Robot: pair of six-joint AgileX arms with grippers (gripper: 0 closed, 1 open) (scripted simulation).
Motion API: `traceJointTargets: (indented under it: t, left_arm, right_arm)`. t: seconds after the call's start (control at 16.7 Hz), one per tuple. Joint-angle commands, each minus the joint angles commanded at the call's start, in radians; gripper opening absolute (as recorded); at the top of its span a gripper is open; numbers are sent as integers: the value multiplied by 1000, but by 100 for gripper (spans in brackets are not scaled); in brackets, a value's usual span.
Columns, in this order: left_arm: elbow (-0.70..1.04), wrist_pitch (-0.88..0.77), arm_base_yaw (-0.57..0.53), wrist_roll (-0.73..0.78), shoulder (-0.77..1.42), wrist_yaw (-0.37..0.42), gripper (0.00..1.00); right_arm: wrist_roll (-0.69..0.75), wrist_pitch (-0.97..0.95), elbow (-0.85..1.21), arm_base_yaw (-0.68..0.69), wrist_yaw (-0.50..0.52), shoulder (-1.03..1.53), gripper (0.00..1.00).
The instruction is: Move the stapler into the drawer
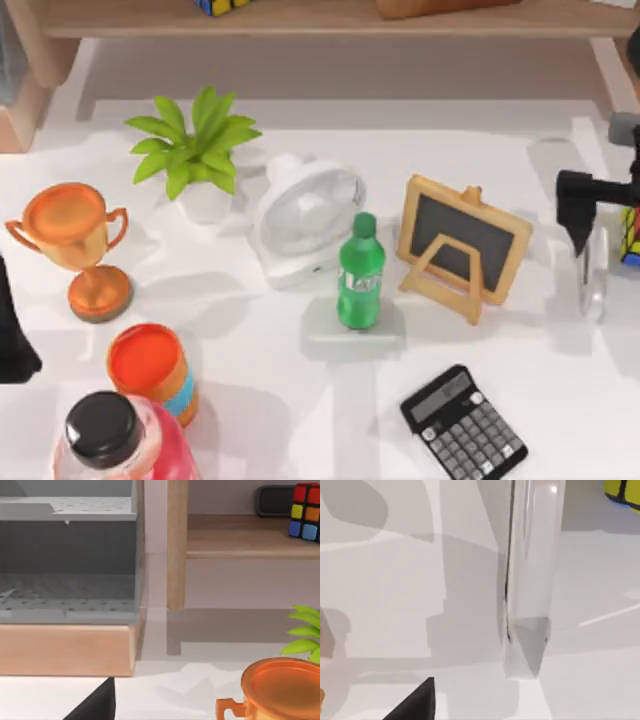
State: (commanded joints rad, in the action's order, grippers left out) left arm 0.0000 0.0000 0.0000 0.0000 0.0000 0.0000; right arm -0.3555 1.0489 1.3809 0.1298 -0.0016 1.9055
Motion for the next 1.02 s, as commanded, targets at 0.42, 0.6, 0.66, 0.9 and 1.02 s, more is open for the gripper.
traceJointTargets:
  t: [0.42,0.6,0.66,0.9,1.02]
  left_arm:
    - [0,0,0,0,0,0,100]
    - [0,0,0,0,0,0,100]
    - [0,0,0,0,0,0,100]
    - [0,0,0,0,0,0,100]
    - [0,0,0,0,0,0,100]
  right_arm:
    - [-21,-189,-27,22,0,159,100]
    - [-21,-191,-27,22,0,160,100]
    - [-21,-191,-27,22,0,160,100]
    - [-21,-191,-27,22,0,160,70]
    - [-21,-191,-27,22,0,160,55]
